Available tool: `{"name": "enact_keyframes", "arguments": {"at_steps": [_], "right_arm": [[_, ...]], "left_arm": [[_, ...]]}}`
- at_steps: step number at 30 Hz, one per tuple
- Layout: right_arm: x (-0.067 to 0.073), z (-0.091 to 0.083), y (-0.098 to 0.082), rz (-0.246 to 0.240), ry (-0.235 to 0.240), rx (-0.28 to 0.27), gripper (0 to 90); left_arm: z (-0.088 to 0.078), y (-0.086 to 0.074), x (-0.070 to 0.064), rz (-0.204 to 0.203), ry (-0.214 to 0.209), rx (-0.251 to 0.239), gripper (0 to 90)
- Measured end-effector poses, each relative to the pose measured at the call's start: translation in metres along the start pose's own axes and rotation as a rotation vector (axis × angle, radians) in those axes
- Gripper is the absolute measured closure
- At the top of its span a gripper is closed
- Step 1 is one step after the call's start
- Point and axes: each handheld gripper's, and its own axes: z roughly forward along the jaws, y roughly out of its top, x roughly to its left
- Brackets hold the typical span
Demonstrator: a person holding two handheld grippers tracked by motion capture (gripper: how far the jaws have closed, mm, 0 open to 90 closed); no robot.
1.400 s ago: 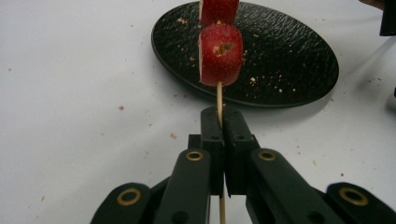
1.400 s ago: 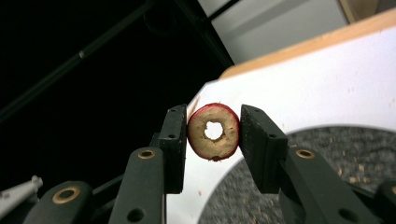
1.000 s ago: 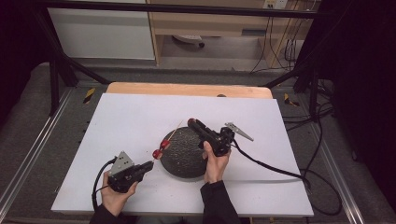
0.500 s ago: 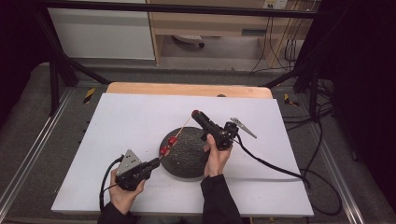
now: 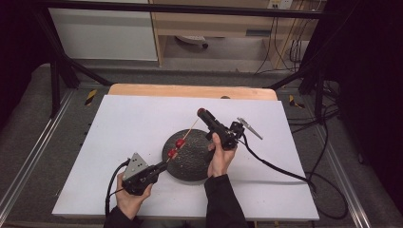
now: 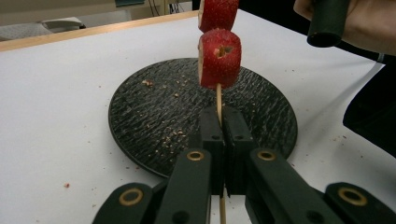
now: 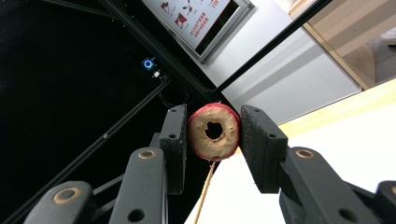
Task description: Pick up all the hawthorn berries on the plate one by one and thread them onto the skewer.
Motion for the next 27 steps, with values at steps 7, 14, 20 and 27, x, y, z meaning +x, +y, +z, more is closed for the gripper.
{"name": "enact_keyframes", "arguments": {"at_steps": [7, 14, 20, 27], "right_arm": [[0.000, 0.000, 0.000, 0.015, 0.008, -0.004, 63.1], [0.000, 0.000, -0.002, 0.044, 0.024, -0.004, 63.1], [-0.001, 0.001, -0.004, 0.078, 0.034, -0.006, 63.2], [-0.002, 0.001, -0.009, 0.098, 0.034, -0.004, 63.3]], "left_arm": [[0.000, 0.000, -0.001, -0.002, 0.000, -0.013, 88.4], [0.003, 0.001, -0.004, -0.010, 0.004, -0.025, 88.4], [0.007, 0.003, -0.009, -0.016, 0.028, -0.047, 88.4], [0.015, 0.004, -0.018, -0.025, 0.051, -0.052, 88.3]]}}
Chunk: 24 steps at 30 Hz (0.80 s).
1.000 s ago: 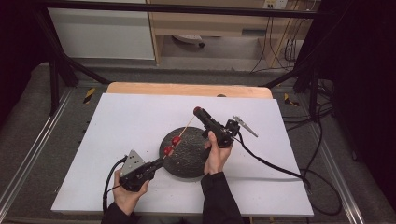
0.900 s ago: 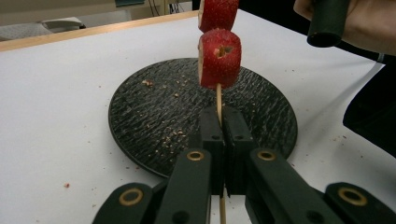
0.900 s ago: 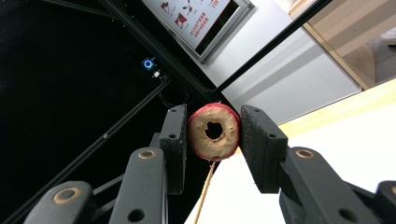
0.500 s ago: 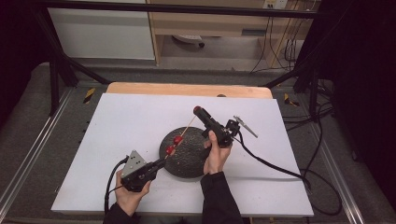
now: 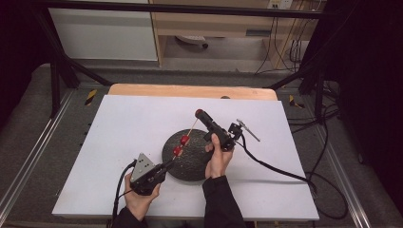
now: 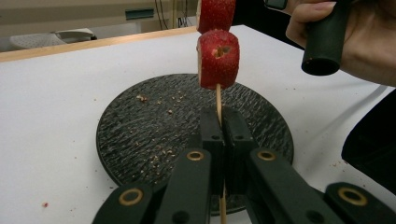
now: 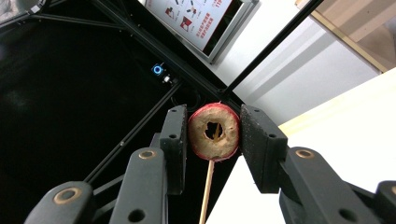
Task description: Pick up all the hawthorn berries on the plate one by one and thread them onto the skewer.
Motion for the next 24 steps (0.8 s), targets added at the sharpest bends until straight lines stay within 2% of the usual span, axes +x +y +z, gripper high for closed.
{"name": "enact_keyframes", "arguments": {"at_steps": [7, 14, 24], "right_arm": [[0.0002, -0.0014, -0.0032, -0.006, -0.003, 0.002, 63.4], [0.0005, -0.0021, -0.0038, -0.007, -0.007, -0.001, 63.6], [-0.0032, 0.0019, -0.0048, 0.054, -0.002, -0.021, 63.8]], "left_arm": [[0.0048, 0.0001, 0.0000, -0.014, 0.009, 0.011, 88.4], [0.0050, -0.0001, -0.0020, -0.006, 0.017, 0.004, 88.6], [0.0053, 0.0011, -0.0053, -0.006, 0.050, -0.011, 88.6]]}}
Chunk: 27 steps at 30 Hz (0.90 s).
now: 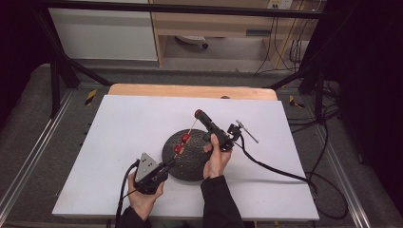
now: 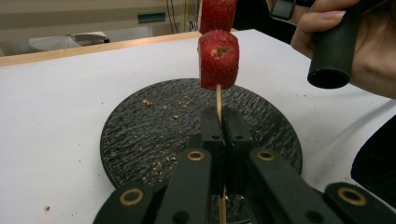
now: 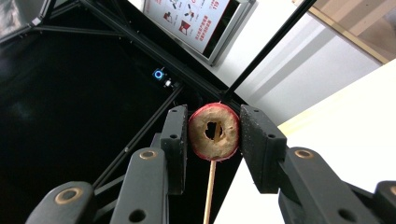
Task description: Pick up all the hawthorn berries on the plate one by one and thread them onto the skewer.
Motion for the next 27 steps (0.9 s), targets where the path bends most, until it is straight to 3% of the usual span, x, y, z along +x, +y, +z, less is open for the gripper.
{"name": "enact_keyframes", "arguments": {"at_steps": [3, 8, 16, 20, 25, 27], "right_arm": [[0.000, 0.000, -0.002, 0.008, -0.012, -0.007, 63.9], [0.001, -0.003, -0.002, -0.022, -0.018, -0.008, 64.0], [-0.001, 0.001, 0.002, 0.024, -0.026, -0.008, 64.0], [-0.002, 0.001, 0.000, 0.044, -0.028, -0.015, 64.1], [0.001, -0.001, 0.002, 0.031, -0.029, -0.023, 64.1], [0.003, -0.002, 0.004, -0.012, -0.038, -0.007, 64.0]], "left_arm": [[0.004, -0.002, -0.002, -0.009, 0.002, 0.012, 88.6], [0.007, -0.003, -0.001, -0.017, -0.009, 0.017, 88.8], [0.001, -0.006, 0.002, -0.015, 0.008, 0.006, 88.8], [0.005, -0.007, -0.003, -0.015, 0.013, 0.002, 88.7], [0.012, -0.006, -0.009, -0.034, -0.002, 0.021, 88.7], [0.013, -0.005, -0.010, -0.026, -0.005, 0.043, 88.8]]}}
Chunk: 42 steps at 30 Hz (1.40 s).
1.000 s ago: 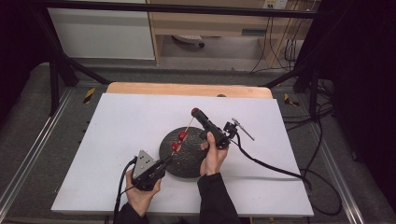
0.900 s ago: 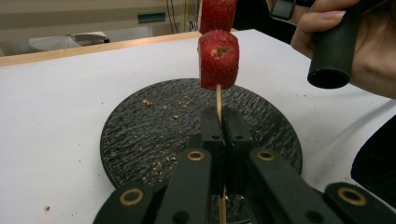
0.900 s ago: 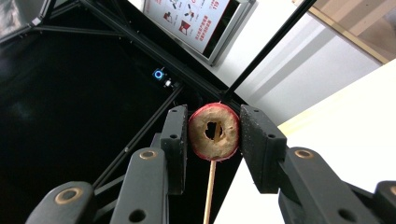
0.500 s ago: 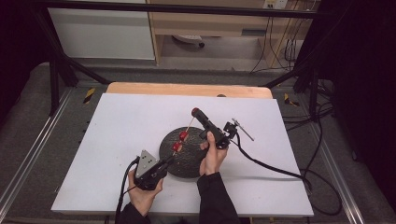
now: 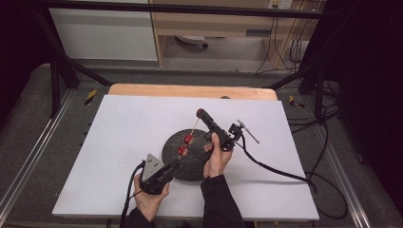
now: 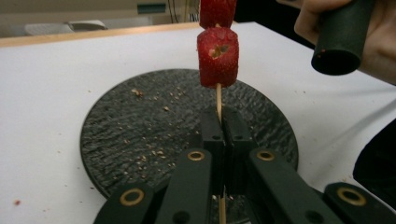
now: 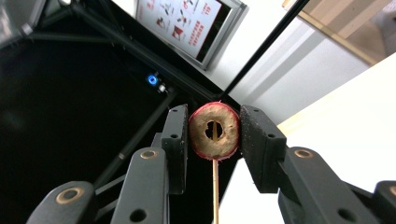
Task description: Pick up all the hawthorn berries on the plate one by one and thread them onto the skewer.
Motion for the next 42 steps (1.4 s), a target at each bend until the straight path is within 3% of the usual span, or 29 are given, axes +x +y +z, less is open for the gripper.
{"name": "enact_keyframes", "arguments": {"at_steps": [2, 5, 8, 13, 17, 19, 30, 36, 42], "right_arm": [[0.000, -0.001, 0.001, -0.037, -0.006, 0.007, 64.1], [0.000, -0.001, 0.002, -0.053, -0.004, 0.011, 64.0], [0.000, 0.000, 0.002, -0.018, 0.000, 0.029, 64.1], [-0.002, 0.001, 0.000, 0.006, -0.011, 0.050, 64.1], [-0.005, 0.000, -0.009, -0.013, -0.009, 0.091, 64.1], [-0.006, -0.001, -0.012, -0.024, -0.004, 0.087, 64.1], [-0.004, -0.003, -0.013, -0.072, -0.007, 0.116, 62.9], [0.000, -0.006, -0.004, -0.170, -0.019, 0.148, 52.2], [0.000, -0.011, 0.005, -0.284, -0.037, 0.234, 33.3]], "left_arm": [[-0.001, 0.001, 0.001, -0.013, 0.005, 0.001, 88.8], [-0.001, 0.002, 0.005, -0.025, 0.014, -0.009, 88.8], [0.000, 0.002, 0.003, -0.017, 0.015, -0.009, 88.8], [0.002, 0.006, 0.004, -0.043, 0.008, -0.028, 88.8], [0.005, 0.017, 0.004, -0.041, 0.014, -0.035, 88.7], [0.007, 0.019, 0.004, -0.045, 0.012, -0.034, 88.7], [0.009, 0.019, 0.010, -0.056, -0.005, -0.025, 88.7], [0.005, 0.015, 0.015, -0.056, -0.013, -0.014, 88.7], [0.000, 0.009, 0.026, -0.061, -0.014, 0.013, 88.7]]}}
